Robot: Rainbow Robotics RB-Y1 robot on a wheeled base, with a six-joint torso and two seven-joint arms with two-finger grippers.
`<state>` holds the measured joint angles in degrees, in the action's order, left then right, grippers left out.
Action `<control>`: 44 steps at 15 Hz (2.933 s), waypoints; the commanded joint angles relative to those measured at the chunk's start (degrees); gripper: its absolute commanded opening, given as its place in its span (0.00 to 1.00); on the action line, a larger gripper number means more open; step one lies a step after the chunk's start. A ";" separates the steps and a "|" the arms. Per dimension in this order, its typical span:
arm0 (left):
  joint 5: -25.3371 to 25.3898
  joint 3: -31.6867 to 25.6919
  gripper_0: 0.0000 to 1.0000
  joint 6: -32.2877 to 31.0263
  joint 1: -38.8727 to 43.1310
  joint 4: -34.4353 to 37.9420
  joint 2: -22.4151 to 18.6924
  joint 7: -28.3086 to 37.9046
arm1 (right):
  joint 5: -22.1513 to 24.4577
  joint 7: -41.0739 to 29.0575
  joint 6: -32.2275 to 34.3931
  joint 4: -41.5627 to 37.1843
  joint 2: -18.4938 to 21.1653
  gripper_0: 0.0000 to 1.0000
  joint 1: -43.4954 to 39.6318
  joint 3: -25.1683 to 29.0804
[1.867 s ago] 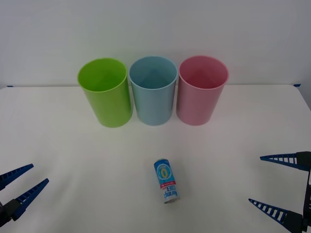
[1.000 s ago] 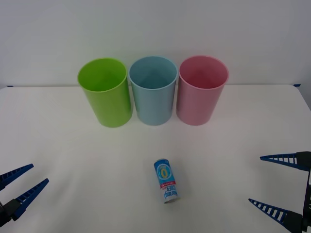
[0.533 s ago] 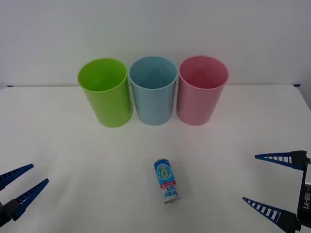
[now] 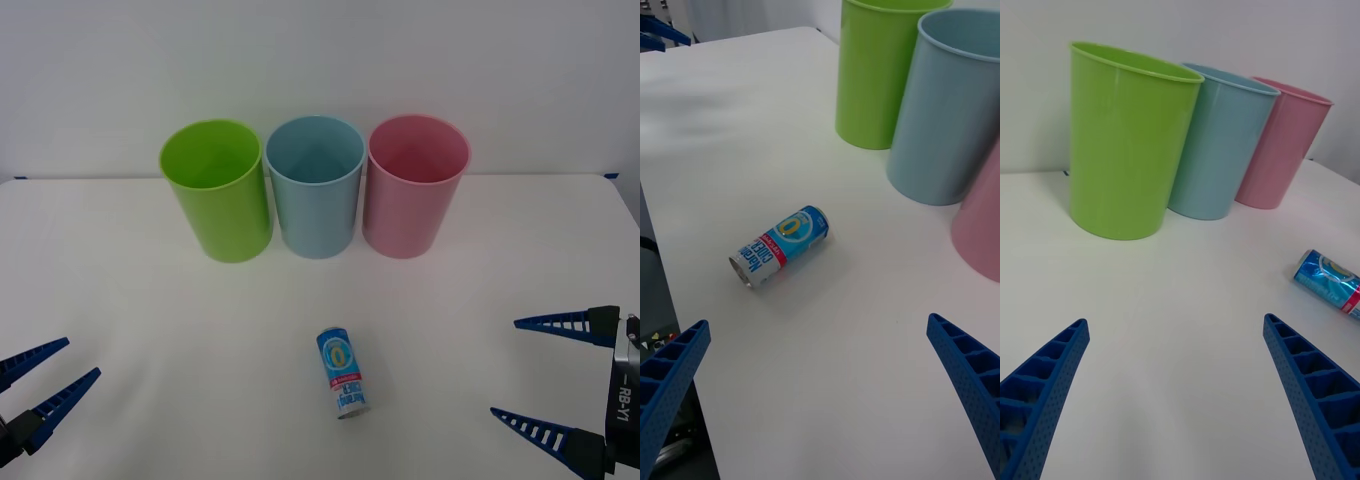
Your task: Put cans in the blue bin and PET bottles in the pink bin and trash in the green bin.
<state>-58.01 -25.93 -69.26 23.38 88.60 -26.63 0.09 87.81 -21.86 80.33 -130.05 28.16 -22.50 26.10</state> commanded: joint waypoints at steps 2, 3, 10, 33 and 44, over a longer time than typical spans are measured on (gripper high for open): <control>0.00 0.00 0.79 0.00 0.00 0.00 0.00 0.00 | 4.38 -9.69 -1.40 -4.42 0.06 1.00 0.87 -4.30; 0.00 0.00 0.79 0.00 0.00 0.00 0.00 0.00 | 5.88 -11.98 -1.75 -4.95 0.06 1.00 1.58 -5.79; 0.00 0.00 0.80 0.00 0.00 0.00 0.00 0.00 | 16.69 -25.86 -2.63 -6.80 -0.12 1.00 6.41 -15.55; 0.00 0.00 0.79 0.00 0.00 0.00 0.00 0.00 | 53.69 -45.29 -3.95 -0.73 -15.24 1.00 11.69 -36.12; 0.00 0.00 0.79 0.00 0.00 0.00 0.00 0.00 | 61.07 -46.60 -8.87 10.87 -22.44 1.00 14.50 -39.54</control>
<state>-58.01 -25.93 -69.26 23.38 88.59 -26.63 0.09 148.09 -68.27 71.90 -119.89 5.95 -8.32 -13.25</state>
